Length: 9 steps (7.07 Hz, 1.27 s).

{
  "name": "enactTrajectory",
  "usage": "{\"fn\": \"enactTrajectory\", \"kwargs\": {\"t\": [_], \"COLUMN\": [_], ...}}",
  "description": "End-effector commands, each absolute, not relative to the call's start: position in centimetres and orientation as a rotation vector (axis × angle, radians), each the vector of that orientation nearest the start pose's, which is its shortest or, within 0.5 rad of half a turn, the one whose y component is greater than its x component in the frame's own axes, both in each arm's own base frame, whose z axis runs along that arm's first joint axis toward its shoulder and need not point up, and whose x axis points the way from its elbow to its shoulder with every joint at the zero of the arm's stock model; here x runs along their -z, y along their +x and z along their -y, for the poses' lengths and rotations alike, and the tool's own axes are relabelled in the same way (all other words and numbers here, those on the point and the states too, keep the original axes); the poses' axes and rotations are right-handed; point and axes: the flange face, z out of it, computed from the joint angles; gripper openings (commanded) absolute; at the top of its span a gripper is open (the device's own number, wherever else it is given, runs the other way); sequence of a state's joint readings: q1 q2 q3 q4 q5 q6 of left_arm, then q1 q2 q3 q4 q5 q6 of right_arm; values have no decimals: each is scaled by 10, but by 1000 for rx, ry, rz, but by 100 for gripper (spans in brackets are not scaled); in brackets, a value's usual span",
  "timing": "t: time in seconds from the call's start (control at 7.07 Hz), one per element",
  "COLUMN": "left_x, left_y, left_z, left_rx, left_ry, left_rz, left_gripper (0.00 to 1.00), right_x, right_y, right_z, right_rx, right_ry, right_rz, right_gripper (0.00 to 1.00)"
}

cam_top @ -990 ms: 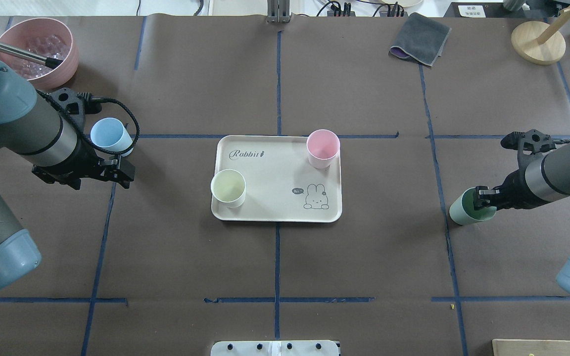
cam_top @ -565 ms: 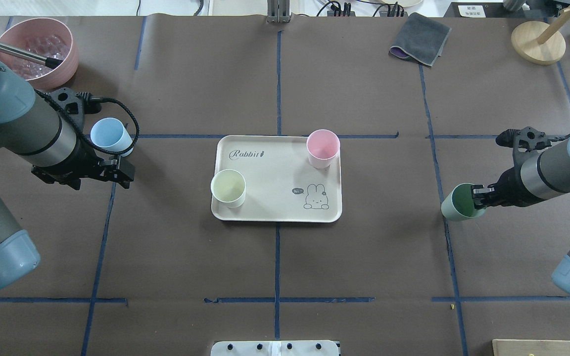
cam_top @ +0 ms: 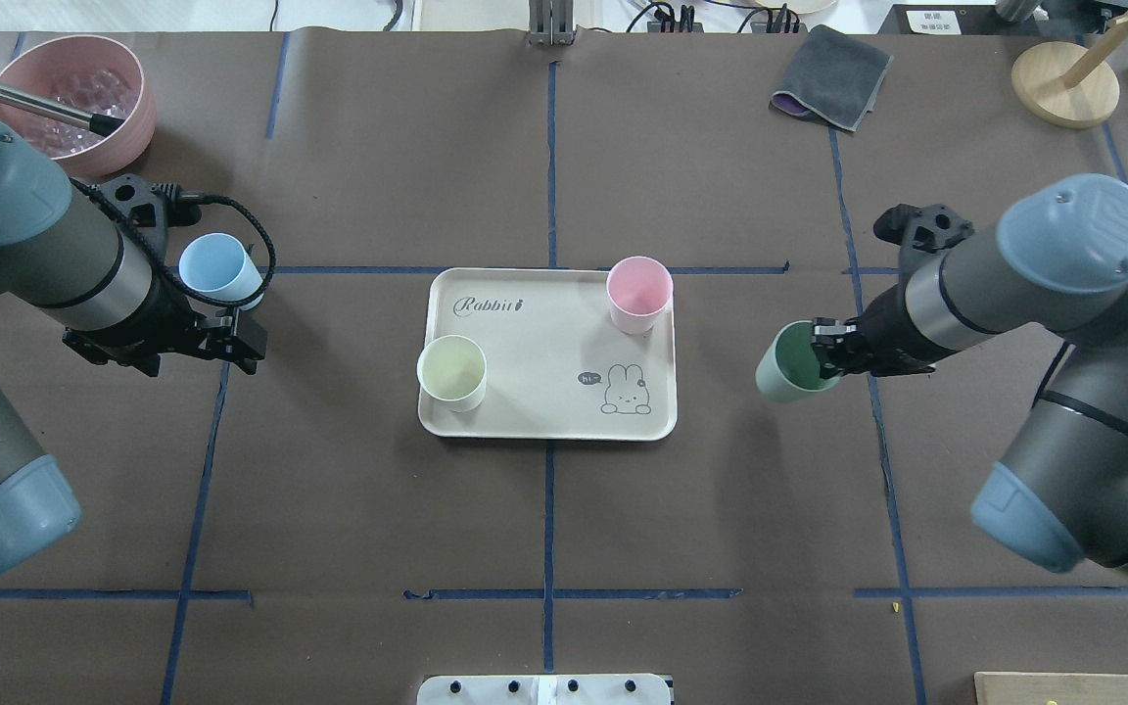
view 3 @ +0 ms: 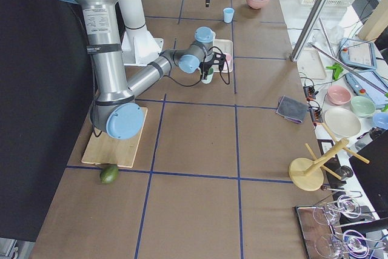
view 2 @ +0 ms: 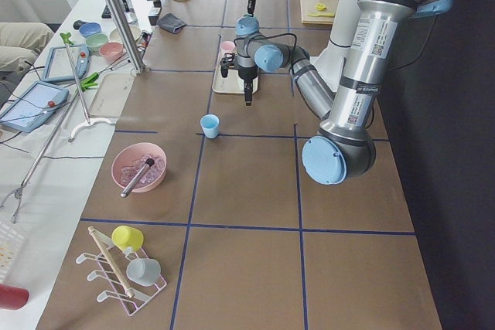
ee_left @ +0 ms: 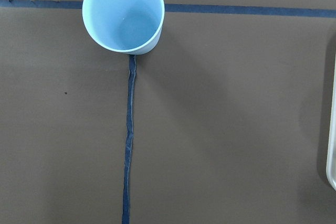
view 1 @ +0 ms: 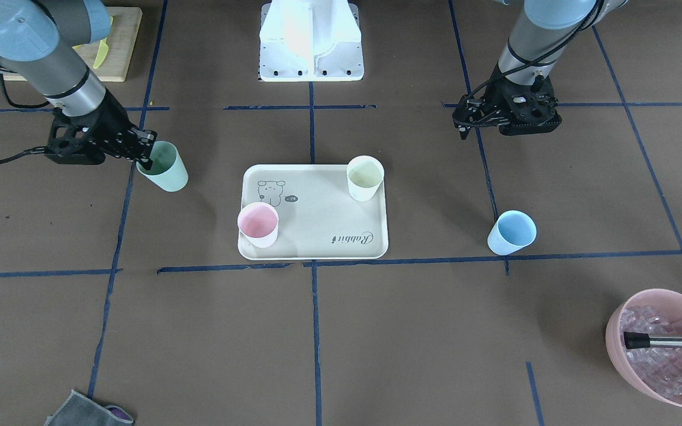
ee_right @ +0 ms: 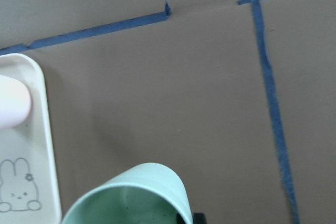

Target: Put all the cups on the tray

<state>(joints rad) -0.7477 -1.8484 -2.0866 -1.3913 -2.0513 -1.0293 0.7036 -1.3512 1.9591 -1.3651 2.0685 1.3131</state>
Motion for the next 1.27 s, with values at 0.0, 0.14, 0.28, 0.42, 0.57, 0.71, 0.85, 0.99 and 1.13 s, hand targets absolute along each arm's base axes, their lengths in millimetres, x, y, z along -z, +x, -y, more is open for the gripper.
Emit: {"fn": "enactTrajectory", "kwargs": {"t": [0.0,0.14,0.28,0.42,0.57,0.71,0.85,0.99,1.13], "left_x": [-308,-308,-308,-308,-308,-308,-308,-308,-308], "left_y": [326,326,326,326,327,327,327,326,327], "left_z": [421,421,421,421,420,420,420,421,420], "left_rx": [49,49,49,49,48,48,48,49,48], "left_ry": [-13,-13,-14,-14,-15,-15,-15,-14,-15], "left_rz": [-758,-756,-757,-757,-757,-757,-757,-757,-757], "left_gripper": [100,100,100,100,100,100,100,100,100], "right_x": [-267,-255,-248,-249,-251,-257,-260,-264,-265], "right_y": [-427,-455,-476,-487,-493,-498,-504,-506,-505], "right_z": [410,414,418,410,404,398,393,390,391], "right_rx": [-289,-343,-362,-354,-349,-346,-343,-339,-342], "right_ry": [-82,-93,-103,-79,-68,-56,-37,-32,-6], "right_rz": [890,883,874,865,858,844,829,821,814], "right_gripper": [6,6,7,9,15,33,44,61,99]}}
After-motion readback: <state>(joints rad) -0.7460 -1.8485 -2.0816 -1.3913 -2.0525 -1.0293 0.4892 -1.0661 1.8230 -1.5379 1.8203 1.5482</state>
